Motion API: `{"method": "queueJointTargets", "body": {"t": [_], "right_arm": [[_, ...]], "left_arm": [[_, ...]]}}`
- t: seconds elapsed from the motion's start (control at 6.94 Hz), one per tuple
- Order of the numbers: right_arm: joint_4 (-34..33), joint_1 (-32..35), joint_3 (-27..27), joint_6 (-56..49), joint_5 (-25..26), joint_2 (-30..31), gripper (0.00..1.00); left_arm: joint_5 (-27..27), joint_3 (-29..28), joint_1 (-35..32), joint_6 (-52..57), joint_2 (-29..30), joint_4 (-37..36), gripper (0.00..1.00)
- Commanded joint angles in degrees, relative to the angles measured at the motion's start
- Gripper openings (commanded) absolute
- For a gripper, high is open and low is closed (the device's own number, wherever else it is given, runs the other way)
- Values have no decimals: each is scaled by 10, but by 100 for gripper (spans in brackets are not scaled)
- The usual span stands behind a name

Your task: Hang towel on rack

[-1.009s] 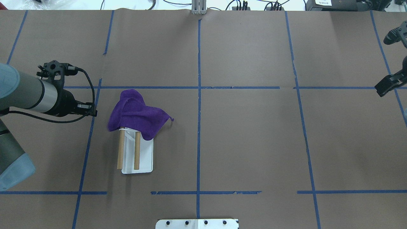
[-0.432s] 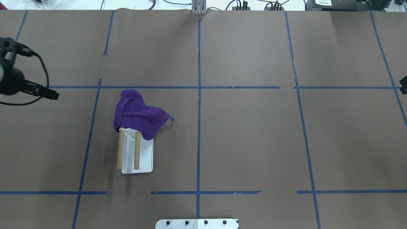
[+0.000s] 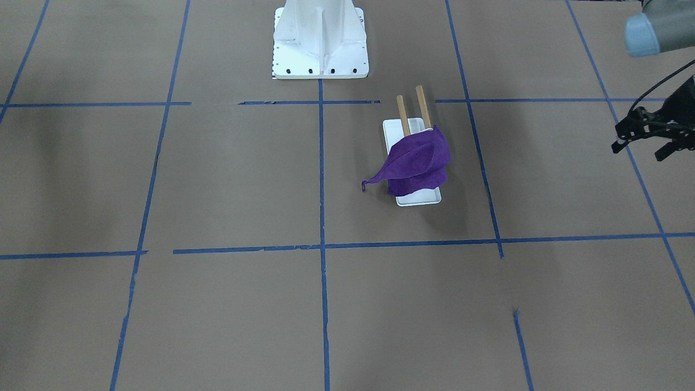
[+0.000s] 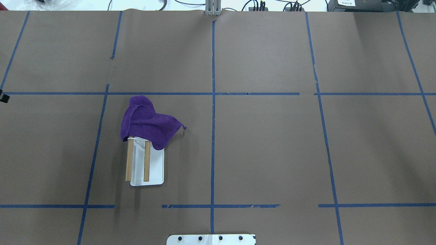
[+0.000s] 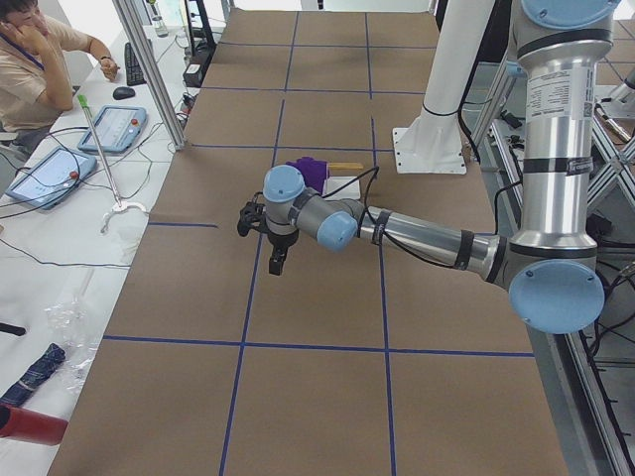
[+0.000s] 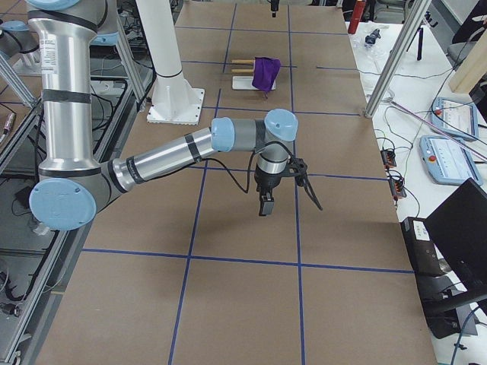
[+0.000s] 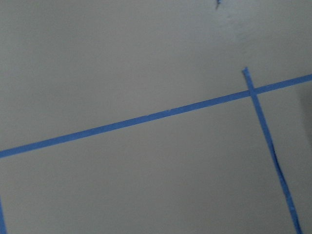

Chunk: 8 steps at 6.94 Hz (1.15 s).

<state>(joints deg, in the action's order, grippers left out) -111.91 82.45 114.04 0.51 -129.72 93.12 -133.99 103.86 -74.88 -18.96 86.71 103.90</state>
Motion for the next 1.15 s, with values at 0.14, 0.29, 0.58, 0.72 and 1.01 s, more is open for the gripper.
{"method": "queueJointTargets", "body": {"t": [0.14, 0.29, 0.58, 0.72, 1.01], "right_arm": [[167, 56, -86, -6, -51, 90, 100], [233, 62, -137, -3, -54, 94, 100], [267, 63, -132, 62, -51, 89, 100], [265, 63, -114, 77, -41, 87, 100], [260, 61, -96, 73, 15, 93, 100]], "left_arm": [[-6, -57, -115, 215, -7, -90, 100], [-6, -62, -127, 221, -29, -102, 100], [-6, -60, -131, 219, -37, -161, 100], [-6, -53, -134, 219, -38, -184, 100], [-5, -44, -134, 217, -37, -184, 100]]}}
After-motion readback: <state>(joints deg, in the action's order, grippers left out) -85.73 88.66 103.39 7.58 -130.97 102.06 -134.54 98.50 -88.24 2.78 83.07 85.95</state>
